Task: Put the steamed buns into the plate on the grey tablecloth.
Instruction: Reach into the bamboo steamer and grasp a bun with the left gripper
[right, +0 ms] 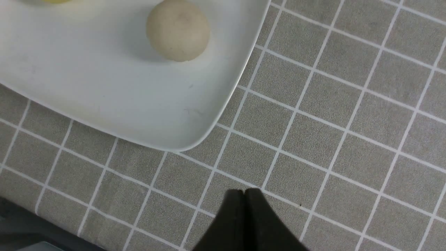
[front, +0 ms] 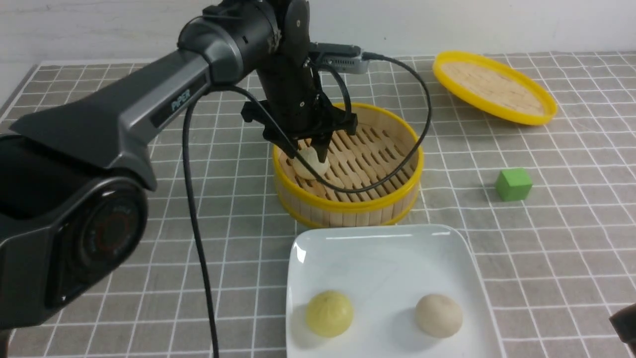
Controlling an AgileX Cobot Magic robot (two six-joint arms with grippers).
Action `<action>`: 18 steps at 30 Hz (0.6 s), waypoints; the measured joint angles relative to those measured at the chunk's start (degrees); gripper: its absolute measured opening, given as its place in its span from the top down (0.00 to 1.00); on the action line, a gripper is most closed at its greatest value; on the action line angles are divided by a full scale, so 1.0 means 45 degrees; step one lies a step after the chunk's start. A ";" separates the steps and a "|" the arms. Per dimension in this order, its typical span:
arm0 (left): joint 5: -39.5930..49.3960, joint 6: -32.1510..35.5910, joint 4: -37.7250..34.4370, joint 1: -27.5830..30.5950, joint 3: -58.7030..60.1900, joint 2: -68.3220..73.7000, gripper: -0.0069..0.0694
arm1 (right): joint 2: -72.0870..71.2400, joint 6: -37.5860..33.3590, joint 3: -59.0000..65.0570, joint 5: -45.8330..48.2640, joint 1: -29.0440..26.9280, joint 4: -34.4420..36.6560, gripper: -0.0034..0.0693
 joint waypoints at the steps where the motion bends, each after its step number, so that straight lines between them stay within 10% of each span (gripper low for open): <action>1: -0.0013 -0.0026 0.0000 0.0000 -0.0016 0.0072 0.40 | 0.0000 0.0000 0.0000 -0.0082 0.0000 0.0000 0.97; 10: 0.0100 0.0000 -0.0154 0.0000 -0.0059 0.0513 0.84 | 0.0000 0.0000 0.0022 -0.0503 0.0000 0.0613 0.96; 18: 0.1066 0.0038 -0.0259 0.0000 0.0016 -0.1851 0.91 | -0.0940 0.0000 0.0022 0.0342 0.0000 0.0782 0.95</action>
